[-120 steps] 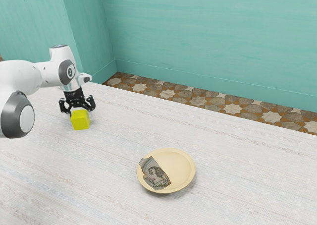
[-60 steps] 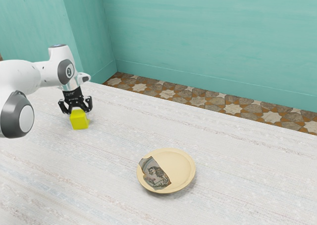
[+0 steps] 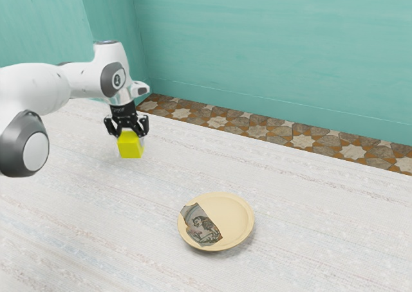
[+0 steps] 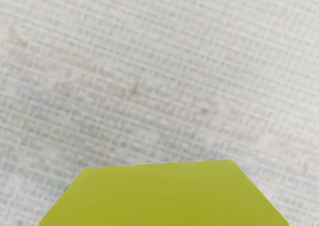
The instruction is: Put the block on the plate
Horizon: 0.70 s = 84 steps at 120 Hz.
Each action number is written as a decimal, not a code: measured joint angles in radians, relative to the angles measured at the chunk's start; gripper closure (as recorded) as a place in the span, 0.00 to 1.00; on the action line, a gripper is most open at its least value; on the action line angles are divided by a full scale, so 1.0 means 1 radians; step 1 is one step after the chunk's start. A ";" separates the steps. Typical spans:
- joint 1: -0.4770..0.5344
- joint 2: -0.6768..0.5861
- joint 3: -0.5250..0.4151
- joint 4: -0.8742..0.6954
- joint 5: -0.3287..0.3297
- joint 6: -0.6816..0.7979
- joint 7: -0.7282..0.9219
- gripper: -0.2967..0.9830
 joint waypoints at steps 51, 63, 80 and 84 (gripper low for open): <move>-0.229 -0.057 0.004 -0.064 0.026 -0.004 -0.041 0.46; -0.274 -0.077 0.004 -0.094 0.025 -0.002 -0.054 0.45; -0.328 -0.115 0.003 -0.141 0.025 0.005 -0.075 0.45; -0.339 -0.123 0.003 -0.155 0.025 0.009 -0.080 0.45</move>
